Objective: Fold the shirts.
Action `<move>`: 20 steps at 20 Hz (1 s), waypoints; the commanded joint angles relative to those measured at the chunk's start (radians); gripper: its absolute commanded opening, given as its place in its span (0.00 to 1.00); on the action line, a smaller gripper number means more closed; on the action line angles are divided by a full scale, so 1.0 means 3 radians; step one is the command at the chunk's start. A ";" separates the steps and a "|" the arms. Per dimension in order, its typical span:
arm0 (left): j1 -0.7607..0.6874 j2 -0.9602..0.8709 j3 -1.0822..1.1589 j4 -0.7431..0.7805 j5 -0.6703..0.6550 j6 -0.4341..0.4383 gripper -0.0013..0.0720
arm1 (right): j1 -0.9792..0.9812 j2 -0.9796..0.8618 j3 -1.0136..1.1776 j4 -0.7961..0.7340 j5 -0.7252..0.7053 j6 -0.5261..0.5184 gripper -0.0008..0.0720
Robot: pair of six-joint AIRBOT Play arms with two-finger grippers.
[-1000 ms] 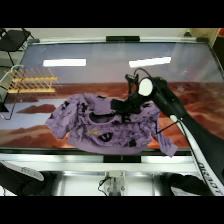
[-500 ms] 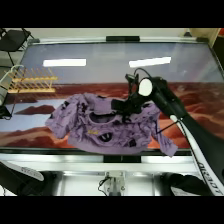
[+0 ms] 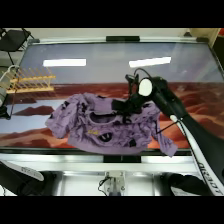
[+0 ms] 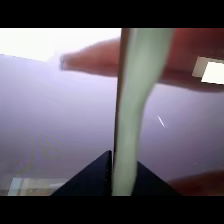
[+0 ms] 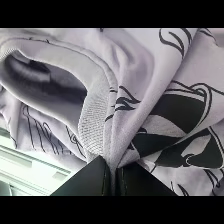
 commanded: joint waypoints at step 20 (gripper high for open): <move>-0.2087 0.2600 -0.0338 -0.0336 -0.0571 -0.0604 0.08 | -0.0179 0.0120 0.0015 -0.0431 0.0336 -0.0226 0.15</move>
